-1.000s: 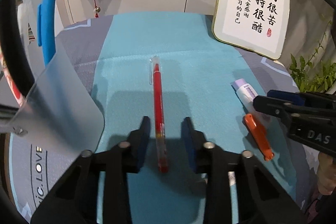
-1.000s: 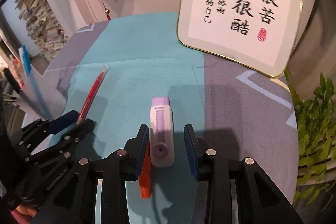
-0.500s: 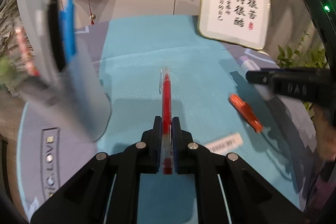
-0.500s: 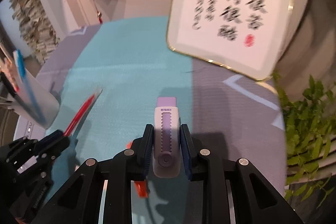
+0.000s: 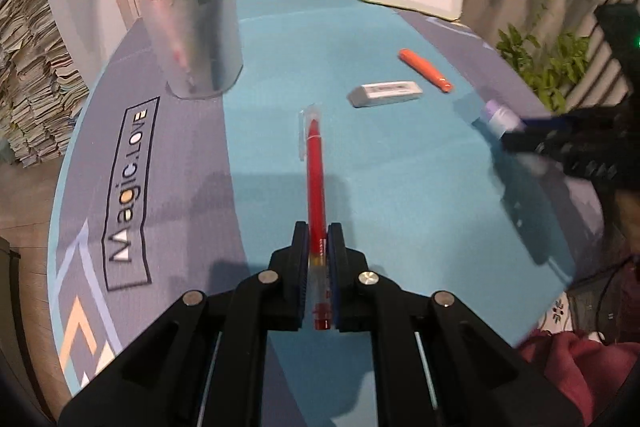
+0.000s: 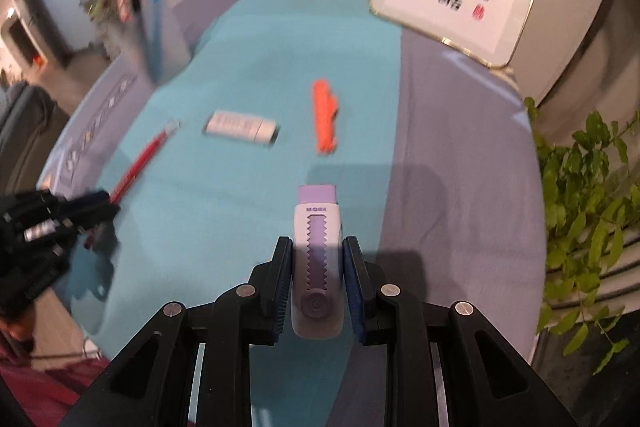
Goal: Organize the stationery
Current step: 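Lift the red pen with the left gripper while the right lifts the correction tape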
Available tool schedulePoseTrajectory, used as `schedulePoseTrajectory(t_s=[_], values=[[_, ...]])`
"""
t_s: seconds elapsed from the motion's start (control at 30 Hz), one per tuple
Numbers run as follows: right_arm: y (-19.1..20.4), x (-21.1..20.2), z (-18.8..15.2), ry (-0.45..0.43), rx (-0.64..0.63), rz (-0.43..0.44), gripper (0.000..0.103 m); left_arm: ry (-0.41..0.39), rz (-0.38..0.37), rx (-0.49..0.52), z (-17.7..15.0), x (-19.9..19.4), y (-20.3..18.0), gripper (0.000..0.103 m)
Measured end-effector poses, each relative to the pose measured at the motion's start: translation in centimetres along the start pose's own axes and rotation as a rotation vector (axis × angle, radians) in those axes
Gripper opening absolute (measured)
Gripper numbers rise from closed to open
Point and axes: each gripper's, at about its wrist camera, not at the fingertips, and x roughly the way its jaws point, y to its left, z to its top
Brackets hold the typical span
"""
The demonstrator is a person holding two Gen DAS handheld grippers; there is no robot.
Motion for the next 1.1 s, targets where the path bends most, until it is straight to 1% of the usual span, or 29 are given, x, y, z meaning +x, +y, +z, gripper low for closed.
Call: schedulePoseTrajectory(t_s=[0.03, 0.1, 0.13, 0.17, 0.23, 0.4, 0.5, 0.63, 0.67, 0.73, 0.9, 1.1], values=[[0.2, 0.1, -0.5, 0.008, -0.003, 0.003, 0.025, -0.009, 0.002, 0.003, 0.1, -0.1, -0.2, 0.010], [0.6, 0.5, -1.1, 0.028, -0.006, 0.001, 0.025, -0.034, 0.024, 0.016, 0.6, -0.2, -0.5, 0.024], [0.8, 0.5, -1.4, 0.031, -0.005, -0.005, 0.025, -0.043, 0.029, 0.021, 1.0, -0.2, -0.5, 0.039], [0.9, 0.7, -1.6, 0.034, -0.002, -0.016, 0.025, -0.058, 0.036, 0.025, 1.4, 0.0, -0.6, 0.047], [1.1, 0.7, -1.7, 0.036, 0.002, -0.025, 0.025, -0.072, 0.051, 0.038, 2.5, 0.8, -0.9, 0.046], [1.0, 0.7, -1.6, 0.036, 0.014, -0.020, 0.025, -0.048, 0.075, 0.034, 5.1, 3.3, -0.4, 0.045], [0.8, 0.7, -1.7, 0.035, 0.023, -0.014, 0.025, -0.030, 0.083, 0.028, 5.8, 4.3, 0.1, 0.042], [0.8, 0.8, -1.5, 0.032, 0.021, -0.012, 0.025, -0.010, 0.073, 0.019, 6.1, 5.0, 0.4, 0.027], [0.8, 0.9, -1.4, 0.031, 0.019, -0.014, 0.025, -0.011, 0.072, 0.018, 6.1, 4.9, 0.3, 0.021], [0.9, 1.0, -1.3, 0.029, 0.016, -0.016, 0.025, -0.009, 0.066, 0.021, 6.2, 4.9, 0.2, 0.012], [0.9, 1.0, -1.1, 0.034, 0.022, -0.014, 0.025, -0.026, 0.041, 0.025, 5.8, 4.1, 0.0, 0.012], [1.6, 1.4, -0.1, 0.045, 0.002, -0.044, 0.026, -0.074, 0.018, 0.018, 5.6, 1.9, 0.1, 0.012]])
